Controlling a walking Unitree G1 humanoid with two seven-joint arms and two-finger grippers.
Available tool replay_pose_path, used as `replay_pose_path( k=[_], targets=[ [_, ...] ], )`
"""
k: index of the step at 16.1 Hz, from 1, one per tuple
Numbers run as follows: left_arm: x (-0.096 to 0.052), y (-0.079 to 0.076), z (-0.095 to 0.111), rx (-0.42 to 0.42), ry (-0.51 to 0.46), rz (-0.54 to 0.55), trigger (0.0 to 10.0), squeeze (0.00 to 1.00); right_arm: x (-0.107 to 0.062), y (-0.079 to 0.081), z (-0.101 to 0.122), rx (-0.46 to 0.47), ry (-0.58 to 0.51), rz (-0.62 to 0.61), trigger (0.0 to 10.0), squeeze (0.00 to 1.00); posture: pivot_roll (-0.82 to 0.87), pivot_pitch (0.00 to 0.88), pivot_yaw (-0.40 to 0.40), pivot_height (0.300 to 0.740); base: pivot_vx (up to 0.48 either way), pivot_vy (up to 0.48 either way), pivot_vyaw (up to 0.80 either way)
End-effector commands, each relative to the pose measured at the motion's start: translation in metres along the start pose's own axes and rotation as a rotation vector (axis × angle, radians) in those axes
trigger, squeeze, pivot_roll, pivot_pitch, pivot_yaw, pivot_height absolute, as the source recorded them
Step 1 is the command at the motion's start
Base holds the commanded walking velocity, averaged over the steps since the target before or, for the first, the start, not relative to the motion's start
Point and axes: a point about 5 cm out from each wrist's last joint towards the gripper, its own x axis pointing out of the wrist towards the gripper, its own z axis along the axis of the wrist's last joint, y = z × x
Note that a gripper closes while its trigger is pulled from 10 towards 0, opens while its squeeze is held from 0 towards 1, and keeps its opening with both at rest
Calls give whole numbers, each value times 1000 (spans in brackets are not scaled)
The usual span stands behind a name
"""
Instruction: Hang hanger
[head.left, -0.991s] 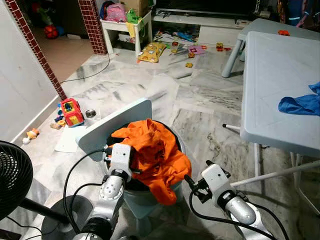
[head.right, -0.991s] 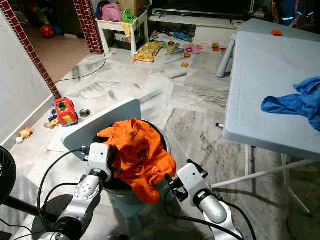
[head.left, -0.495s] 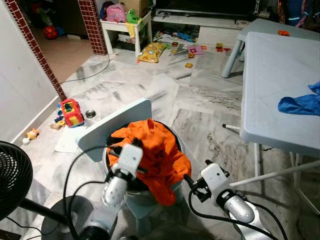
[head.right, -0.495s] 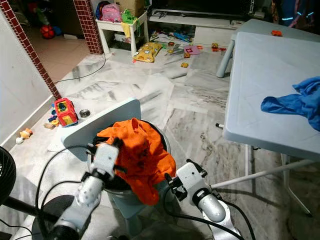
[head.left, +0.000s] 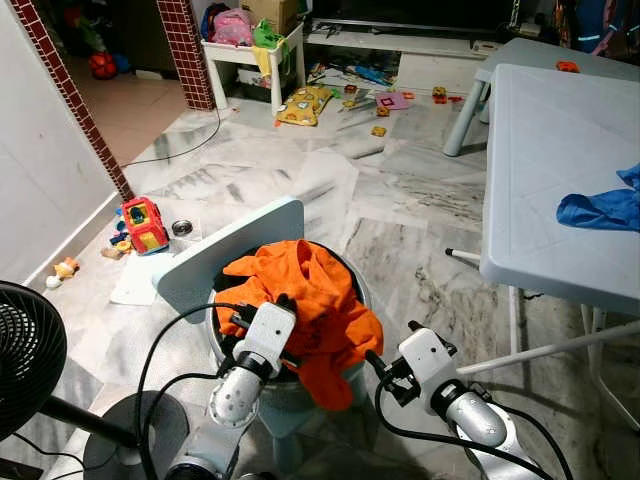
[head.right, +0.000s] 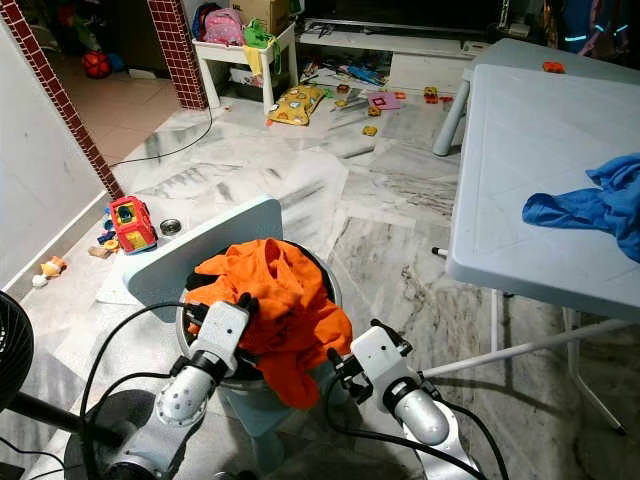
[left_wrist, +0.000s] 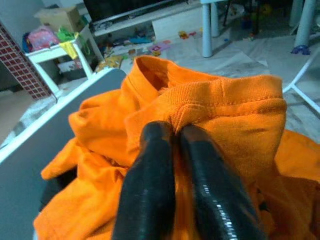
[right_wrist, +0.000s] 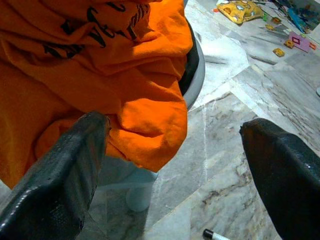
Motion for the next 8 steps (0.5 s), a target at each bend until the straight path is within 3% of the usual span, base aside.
replay_pose_path(
  k=[1,8],
  targets=[
    [-3,-1,-4,-6,25,-10,10000,1000,1,0,0,-7,2,-3,10000,0,-183,54,41,740,0,0,0],
    [-10,10,-12,34,59,11,10000,1000,2,1,0,-12,1,0,10000,0,-178,54,40,740,0,0,0]
  ],
)
